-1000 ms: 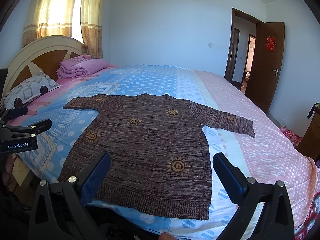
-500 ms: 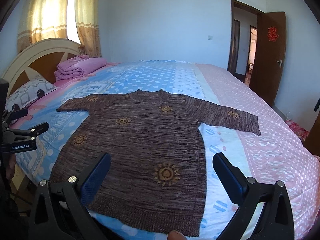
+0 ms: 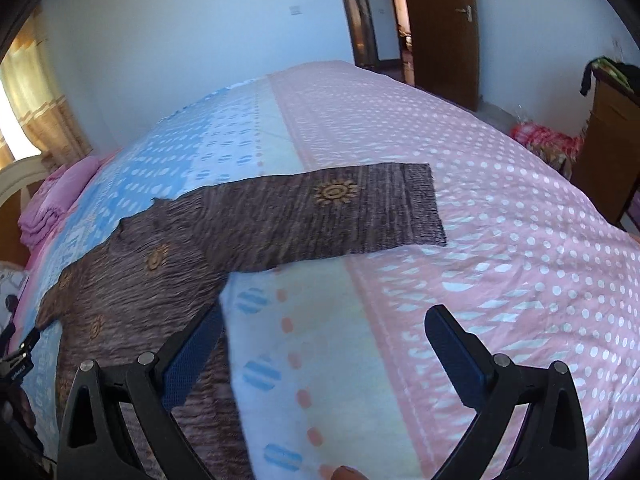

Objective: Fold small clothes
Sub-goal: 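Grasp the sweater sleeve cuff nearest the right gripper with the right gripper, then fold the held sleeve across the sweater body and open the right gripper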

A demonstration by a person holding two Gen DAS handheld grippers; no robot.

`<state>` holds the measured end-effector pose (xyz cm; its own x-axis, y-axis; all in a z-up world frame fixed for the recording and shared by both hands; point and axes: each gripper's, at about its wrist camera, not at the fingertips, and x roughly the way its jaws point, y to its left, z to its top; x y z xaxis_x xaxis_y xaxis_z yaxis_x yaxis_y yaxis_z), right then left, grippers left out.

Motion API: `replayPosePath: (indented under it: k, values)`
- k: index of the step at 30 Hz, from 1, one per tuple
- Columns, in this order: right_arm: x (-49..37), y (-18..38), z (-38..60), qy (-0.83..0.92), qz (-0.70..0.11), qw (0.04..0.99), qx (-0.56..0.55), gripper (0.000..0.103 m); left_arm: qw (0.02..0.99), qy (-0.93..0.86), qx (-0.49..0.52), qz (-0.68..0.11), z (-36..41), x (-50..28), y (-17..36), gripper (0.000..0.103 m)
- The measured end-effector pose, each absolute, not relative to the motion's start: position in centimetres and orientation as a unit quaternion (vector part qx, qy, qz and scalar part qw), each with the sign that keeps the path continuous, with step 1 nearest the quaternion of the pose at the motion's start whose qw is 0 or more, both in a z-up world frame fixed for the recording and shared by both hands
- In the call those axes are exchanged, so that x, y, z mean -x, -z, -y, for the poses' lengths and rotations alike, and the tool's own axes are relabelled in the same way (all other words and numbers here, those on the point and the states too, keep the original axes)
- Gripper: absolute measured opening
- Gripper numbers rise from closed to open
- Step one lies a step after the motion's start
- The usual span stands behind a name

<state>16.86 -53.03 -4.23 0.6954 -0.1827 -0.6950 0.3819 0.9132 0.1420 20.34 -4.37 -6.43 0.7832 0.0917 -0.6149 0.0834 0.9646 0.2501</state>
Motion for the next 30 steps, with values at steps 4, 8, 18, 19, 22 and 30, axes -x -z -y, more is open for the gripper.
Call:
replayPosePath:
  k: [4,8,18,19,22,30]
  values:
    - [-19.4,4.9,58.1,0.189,-0.367,0.893,-0.178,0.089,0.935,-0.018,-0.133,-0.328,5.1,-23.8,7.8,0.103]
    - [-22.0,5.8,62.0,0.208,-0.375,0.883,-0.192,0.072,0.932,-0.033,-0.136,-0.334,5.7,-26.9,9.2,0.103]
    - [-28.5,8.2,66.5,0.24,-0.408,0.862,-0.179,0.059,0.927,-0.066,-0.118,-0.351,4.8,-31.8,10.9,0.103]
    - [-28.7,8.3,66.5,0.245,-0.411,0.862,-0.17,0.047,0.926,-0.069,-0.113,-0.353,4.6,-32.3,11.0,0.103]
    - [-28.9,8.2,65.9,0.23,-0.413,0.868,-0.154,0.012,0.926,-0.067,-0.094,-0.36,4.2,-33.1,11.3,0.103]
    - [-29.6,4.6,62.9,0.208,-0.411,0.879,-0.122,0.006,0.927,-0.047,-0.047,-0.368,3.1,-33.6,11.8,0.103]
